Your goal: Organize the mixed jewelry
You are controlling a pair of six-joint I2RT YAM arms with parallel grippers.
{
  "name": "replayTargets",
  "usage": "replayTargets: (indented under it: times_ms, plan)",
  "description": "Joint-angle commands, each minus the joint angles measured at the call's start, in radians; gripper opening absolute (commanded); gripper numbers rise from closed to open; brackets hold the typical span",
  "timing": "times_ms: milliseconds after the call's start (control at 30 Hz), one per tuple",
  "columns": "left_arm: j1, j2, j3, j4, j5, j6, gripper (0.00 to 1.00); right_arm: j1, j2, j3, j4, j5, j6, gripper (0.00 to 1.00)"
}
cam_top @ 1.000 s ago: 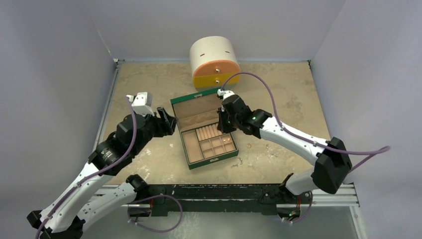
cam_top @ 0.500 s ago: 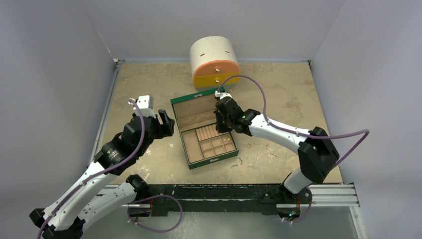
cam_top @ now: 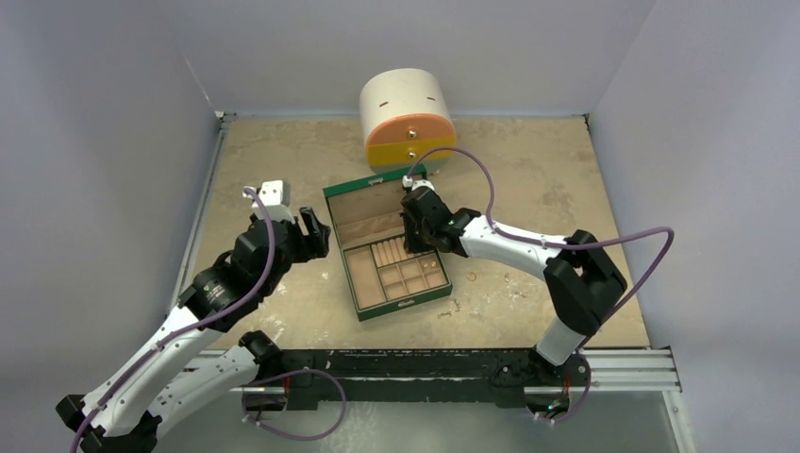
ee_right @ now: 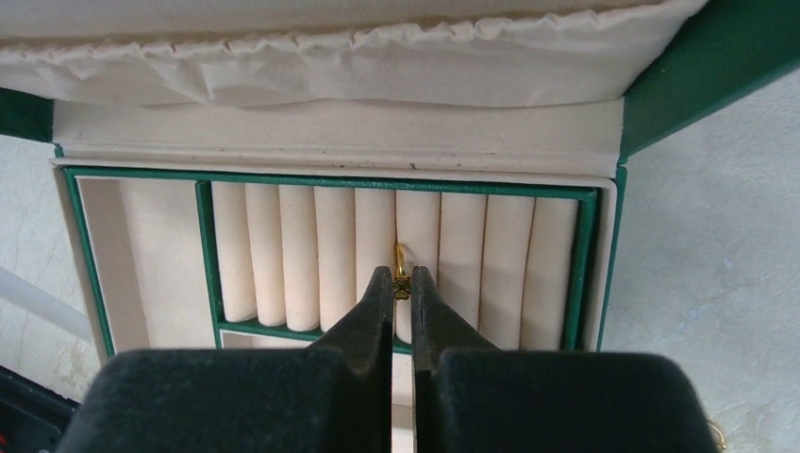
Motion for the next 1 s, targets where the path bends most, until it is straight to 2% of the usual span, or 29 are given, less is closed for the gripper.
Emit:
replayTargets:
  times_ms: [0, 500, 767, 967]
  plan:
    - [0.003, 0.001, 0.001, 0.034, -0.018, 0.023, 0.67, 0.003, 0.027, 0.003, 0.025, 0.006, 0.017, 0.0]
    - [0.003, 0.008, 0.001, 0.034, -0.019, 0.026, 0.67, 0.002, 0.061, -0.029, 0.053, -0.027, 0.059, 0.0]
    - [0.002, 0.013, 0.001, 0.036, -0.017, 0.025, 0.67, 0.002, -0.051, -0.01, 0.004, -0.018, 0.069, 0.25]
    - [0.002, 0.013, 0.001, 0.034, -0.017, 0.024, 0.67, 0.002, -0.175, -0.002, -0.064, 0.007, 0.1, 0.32]
